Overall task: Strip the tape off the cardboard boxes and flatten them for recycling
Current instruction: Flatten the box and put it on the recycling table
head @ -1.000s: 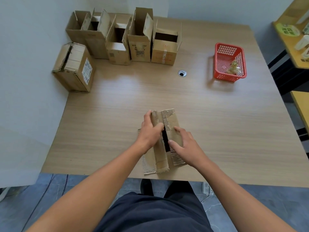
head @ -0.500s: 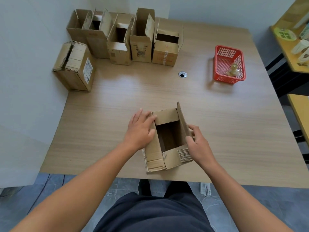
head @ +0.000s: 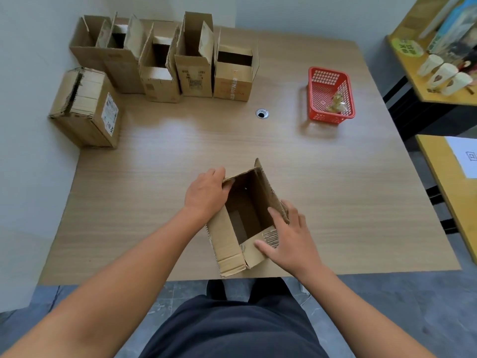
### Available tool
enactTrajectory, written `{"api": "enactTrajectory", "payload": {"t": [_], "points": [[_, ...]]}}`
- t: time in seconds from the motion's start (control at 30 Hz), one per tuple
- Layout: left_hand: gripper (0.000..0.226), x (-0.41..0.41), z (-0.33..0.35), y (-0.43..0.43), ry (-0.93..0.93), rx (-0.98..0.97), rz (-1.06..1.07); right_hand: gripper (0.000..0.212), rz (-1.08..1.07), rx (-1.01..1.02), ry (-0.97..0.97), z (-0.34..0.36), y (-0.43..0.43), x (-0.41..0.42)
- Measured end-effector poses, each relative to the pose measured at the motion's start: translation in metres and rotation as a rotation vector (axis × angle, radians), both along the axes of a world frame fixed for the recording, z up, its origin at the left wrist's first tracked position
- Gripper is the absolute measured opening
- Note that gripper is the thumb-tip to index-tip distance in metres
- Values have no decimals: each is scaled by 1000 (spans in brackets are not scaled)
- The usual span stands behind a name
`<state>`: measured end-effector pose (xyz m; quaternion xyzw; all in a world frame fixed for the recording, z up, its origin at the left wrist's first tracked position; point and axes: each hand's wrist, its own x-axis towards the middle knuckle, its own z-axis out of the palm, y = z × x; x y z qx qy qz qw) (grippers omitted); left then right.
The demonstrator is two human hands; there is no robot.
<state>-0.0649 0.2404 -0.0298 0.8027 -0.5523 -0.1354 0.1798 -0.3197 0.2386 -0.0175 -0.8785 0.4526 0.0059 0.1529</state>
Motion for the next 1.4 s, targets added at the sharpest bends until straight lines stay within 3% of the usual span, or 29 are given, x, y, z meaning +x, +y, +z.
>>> {"api": "enactTrajectory", "payload": {"t": [0.1,0.23,0.33,0.47,0.57,0.63,0.73,0.87,0.97,1.03,1.1,1.17,1.2,1.3,1.33,1.4], "points": [[28,4,-7,1,147,-18,62,60,-106,64,-258,-4,-1,-7],[32,14,-16,7,516,-28,205,64,-211,125,-554,-1,-16,-17],[36,20,-18,15,659,-51,317,62,-337,289,-644,2,-31,-23],[60,26,-14,22,740,30,367,17,-521,642,-760,5,-49,-23],[36,33,-1,16,810,88,322,9,-573,770,-708,11,-58,-25],[19,35,7,10,905,81,317,8,-505,618,-630,17,-67,-25],[16,30,18,1,1001,-82,285,8,-369,314,-616,36,-80,-18],[32,22,23,2,1258,-341,263,16,-207,31,-835,61,-94,-11],[44,18,12,17,1185,-320,269,22,41,-178,-727,53,-98,-18],[41,15,-4,34,1029,-214,276,28,121,-179,-616,31,-91,-28],[31,18,-21,52,893,44,177,30,158,-122,-559,4,-76,-40],[53,27,-31,70,923,414,5,27,216,-65,-544,-21,-57,-51],[66,33,-33,77,1005,495,-26,25,244,-37,-531,-32,-49,-55],[72,47,-32,78,1366,249,240,27,292,-17,-489,-50,-33,-59],[64,48,-32,72,1406,158,330,29,289,-20,-482,-52,-33,-58],[54,42,-30,52,1263,160,341,36,286,-12,-474,-53,-34,-52]]}}
